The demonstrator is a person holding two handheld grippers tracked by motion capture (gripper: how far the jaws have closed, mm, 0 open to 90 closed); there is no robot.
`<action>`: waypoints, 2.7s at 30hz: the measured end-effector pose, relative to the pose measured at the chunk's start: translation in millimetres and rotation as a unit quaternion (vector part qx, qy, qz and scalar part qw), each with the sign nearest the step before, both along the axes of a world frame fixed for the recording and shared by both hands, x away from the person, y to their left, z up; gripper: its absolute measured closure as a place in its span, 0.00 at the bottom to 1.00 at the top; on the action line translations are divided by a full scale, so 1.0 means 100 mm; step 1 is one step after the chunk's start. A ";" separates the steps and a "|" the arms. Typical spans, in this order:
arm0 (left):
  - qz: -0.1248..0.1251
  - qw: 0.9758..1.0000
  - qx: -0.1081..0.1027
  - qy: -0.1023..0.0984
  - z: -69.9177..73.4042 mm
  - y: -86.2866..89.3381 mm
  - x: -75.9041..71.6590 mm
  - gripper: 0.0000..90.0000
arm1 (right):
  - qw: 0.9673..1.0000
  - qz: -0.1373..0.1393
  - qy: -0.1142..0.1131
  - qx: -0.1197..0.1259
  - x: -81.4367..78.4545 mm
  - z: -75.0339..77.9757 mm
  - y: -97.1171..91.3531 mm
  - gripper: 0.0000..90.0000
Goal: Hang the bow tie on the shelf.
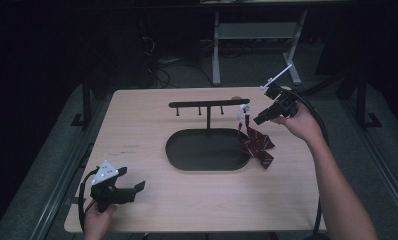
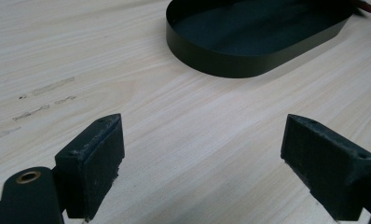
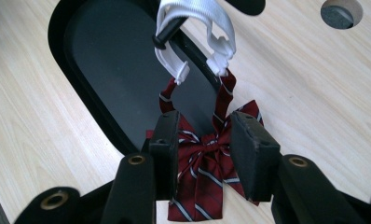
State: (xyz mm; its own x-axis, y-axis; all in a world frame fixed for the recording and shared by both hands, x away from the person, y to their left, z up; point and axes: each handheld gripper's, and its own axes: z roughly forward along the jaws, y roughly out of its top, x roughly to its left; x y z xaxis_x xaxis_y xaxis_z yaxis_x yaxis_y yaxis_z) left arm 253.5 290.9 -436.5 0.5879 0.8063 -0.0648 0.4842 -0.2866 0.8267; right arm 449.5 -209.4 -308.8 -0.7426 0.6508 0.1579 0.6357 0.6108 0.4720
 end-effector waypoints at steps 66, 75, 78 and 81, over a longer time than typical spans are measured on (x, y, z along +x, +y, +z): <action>-0.006 1.000 0.001 0.000 0.00 -0.01 0.00 0.15 | 1.000 0.005 0.010 0.012 -0.35 -0.37 -0.16 0.54; -0.007 1.000 0.002 0.000 -0.01 -0.02 0.00 0.15 | 1.000 0.002 0.019 0.019 -0.42 -0.49 -0.20 0.53; -0.005 1.000 0.001 0.001 -0.01 -0.01 0.00 0.15 | 1.000 0.003 0.021 0.020 -0.45 -0.52 -0.21 0.53; -0.006 1.000 0.001 0.001 -0.01 -0.01 0.00 0.15 | 1.000 0.004 0.022 0.021 -0.47 -0.56 -0.23 0.53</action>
